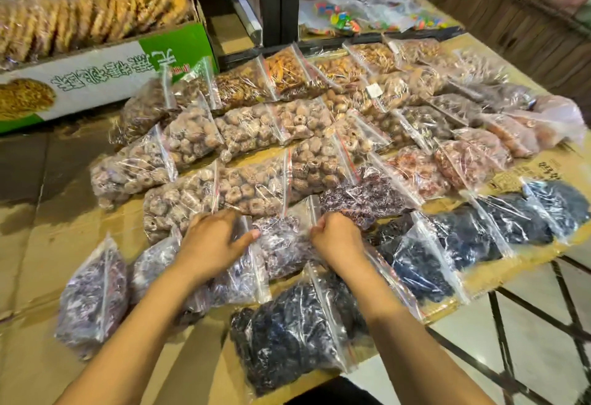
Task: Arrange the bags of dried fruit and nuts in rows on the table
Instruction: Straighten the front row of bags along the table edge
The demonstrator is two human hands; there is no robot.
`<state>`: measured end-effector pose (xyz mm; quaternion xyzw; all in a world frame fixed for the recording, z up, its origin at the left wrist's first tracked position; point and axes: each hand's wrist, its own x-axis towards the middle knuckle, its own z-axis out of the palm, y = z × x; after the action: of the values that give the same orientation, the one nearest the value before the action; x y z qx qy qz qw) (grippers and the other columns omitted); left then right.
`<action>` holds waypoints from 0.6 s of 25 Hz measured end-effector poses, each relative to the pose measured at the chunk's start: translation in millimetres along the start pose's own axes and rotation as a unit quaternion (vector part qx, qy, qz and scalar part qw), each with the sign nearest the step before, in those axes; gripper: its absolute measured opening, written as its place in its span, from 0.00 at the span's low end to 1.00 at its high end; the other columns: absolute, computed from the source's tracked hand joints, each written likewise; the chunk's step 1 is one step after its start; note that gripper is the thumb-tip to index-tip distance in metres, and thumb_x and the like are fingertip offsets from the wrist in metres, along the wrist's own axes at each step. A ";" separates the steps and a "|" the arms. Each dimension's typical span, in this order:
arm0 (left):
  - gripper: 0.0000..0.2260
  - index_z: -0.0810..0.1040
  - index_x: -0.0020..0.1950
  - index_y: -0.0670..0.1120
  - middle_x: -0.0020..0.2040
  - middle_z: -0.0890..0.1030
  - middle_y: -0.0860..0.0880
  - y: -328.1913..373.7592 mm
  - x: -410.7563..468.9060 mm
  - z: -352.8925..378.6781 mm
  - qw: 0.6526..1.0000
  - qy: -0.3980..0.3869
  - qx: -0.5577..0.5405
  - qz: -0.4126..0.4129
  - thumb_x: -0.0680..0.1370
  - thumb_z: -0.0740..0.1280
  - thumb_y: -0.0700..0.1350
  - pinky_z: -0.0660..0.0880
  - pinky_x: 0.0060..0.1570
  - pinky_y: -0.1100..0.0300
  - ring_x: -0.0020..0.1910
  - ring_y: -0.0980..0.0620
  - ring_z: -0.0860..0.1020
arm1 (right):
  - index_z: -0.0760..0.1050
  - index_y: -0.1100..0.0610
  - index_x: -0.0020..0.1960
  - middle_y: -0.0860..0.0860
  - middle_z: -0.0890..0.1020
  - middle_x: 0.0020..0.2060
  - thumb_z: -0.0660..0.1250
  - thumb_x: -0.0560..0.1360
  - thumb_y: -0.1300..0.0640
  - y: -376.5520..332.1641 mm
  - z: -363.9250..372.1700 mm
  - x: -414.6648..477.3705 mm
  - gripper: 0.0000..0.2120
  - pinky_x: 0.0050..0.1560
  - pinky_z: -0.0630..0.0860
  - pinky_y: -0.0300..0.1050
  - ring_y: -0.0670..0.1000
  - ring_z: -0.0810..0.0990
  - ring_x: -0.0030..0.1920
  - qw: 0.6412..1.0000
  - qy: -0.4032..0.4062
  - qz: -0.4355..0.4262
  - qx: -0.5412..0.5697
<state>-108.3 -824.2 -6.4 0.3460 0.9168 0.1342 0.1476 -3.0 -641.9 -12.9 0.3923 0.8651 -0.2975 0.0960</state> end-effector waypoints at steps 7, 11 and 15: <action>0.13 0.75 0.39 0.46 0.31 0.79 0.48 -21.2 3.2 13.3 0.971 0.013 -0.234 -0.037 0.77 0.67 0.54 0.73 0.35 0.55 0.30 0.52 0.76 | 0.71 0.56 0.41 0.48 0.73 0.31 0.60 0.78 0.61 5.2 4.1 -5.8 0.07 0.26 0.63 0.40 0.46 0.70 0.29 0.997 0.026 -0.057 0.034; 0.14 0.74 0.40 0.38 0.31 0.73 0.48 -17.6 -3.0 10.4 0.935 0.006 -0.351 -0.051 0.77 0.68 0.48 0.66 0.33 0.58 0.28 0.56 0.69 | 0.74 0.55 0.41 0.49 0.75 0.31 0.61 0.79 0.60 9.6 -0.3 -1.9 0.08 0.25 0.67 0.35 0.45 0.69 0.27 0.964 0.023 -0.065 0.256; 0.13 0.73 0.40 0.35 0.30 0.70 0.46 -14.6 -6.1 6.5 0.911 0.012 -0.409 -0.059 0.77 0.67 0.45 0.63 0.31 0.61 0.28 0.55 0.66 | 0.76 0.61 0.42 0.52 0.75 0.32 0.62 0.79 0.60 4.9 -18.6 -21.5 0.09 0.28 0.65 0.32 0.42 0.68 0.28 0.926 0.081 -0.197 0.311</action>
<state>-110.2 -837.9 -16.4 0.1992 0.8019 0.4927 0.2729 16.3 -641.7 8.4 0.2467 0.7941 -0.5315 -0.1612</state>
